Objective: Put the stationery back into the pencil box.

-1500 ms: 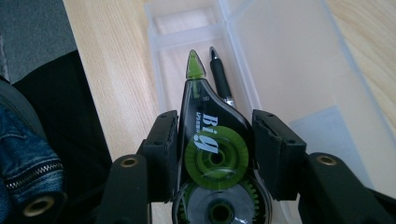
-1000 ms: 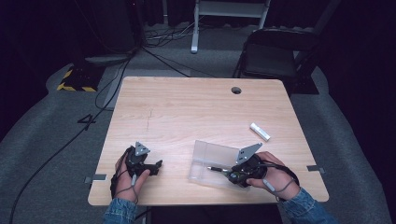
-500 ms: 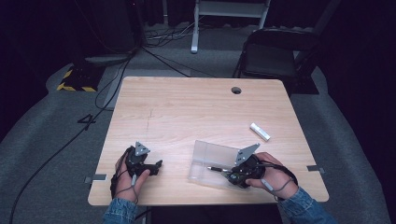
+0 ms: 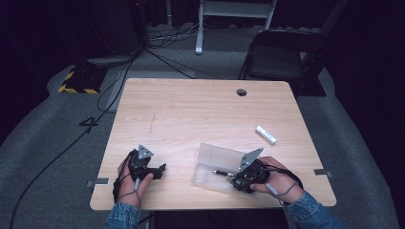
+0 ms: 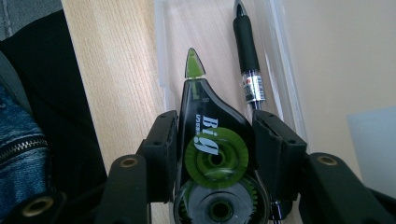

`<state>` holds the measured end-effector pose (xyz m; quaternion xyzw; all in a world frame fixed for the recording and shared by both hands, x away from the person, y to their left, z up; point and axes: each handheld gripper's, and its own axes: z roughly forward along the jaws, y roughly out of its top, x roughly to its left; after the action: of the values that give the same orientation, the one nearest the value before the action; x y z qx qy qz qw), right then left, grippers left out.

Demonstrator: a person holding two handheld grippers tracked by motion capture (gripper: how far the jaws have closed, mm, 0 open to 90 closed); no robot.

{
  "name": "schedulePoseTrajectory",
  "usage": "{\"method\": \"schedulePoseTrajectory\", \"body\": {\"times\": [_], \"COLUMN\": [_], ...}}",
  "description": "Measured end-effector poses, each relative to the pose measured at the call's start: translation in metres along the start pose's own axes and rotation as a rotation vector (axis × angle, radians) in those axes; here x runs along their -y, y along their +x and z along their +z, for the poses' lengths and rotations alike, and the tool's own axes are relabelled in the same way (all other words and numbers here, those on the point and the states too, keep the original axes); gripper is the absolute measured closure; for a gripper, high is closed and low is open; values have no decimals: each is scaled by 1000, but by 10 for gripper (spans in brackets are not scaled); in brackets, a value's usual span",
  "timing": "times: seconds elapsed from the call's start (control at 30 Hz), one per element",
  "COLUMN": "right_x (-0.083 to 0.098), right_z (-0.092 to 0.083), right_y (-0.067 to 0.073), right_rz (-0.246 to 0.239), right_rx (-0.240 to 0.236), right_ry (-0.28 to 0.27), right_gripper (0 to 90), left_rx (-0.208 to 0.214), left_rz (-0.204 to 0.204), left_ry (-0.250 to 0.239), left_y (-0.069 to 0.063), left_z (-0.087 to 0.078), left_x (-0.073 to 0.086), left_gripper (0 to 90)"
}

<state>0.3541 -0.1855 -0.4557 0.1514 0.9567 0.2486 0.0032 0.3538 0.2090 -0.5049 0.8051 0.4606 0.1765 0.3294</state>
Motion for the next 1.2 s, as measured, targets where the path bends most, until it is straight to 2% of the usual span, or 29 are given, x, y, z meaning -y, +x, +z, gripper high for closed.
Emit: {"method": "schedulePoseTrajectory", "body": {"times": [0.57, 0.87, 1.2], "right_x": [2, 3, 4], "right_z": [1, 2, 2], "right_y": [-1, -1, -1], "right_rz": [10, 23, 12], "right_rx": [-34, -42, -53], "right_ry": [4, 6, 7], "right_gripper": [522, 479, 465], "left_rx": [-1, 0, 0], "left_rz": [-5, -3, -2], "left_ry": [0, -1, 0], "left_y": [0, 0, 0], "left_z": [0, 0, 0], "left_x": [0, 0, 0], "left_gripper": [142, 142, 142]}}
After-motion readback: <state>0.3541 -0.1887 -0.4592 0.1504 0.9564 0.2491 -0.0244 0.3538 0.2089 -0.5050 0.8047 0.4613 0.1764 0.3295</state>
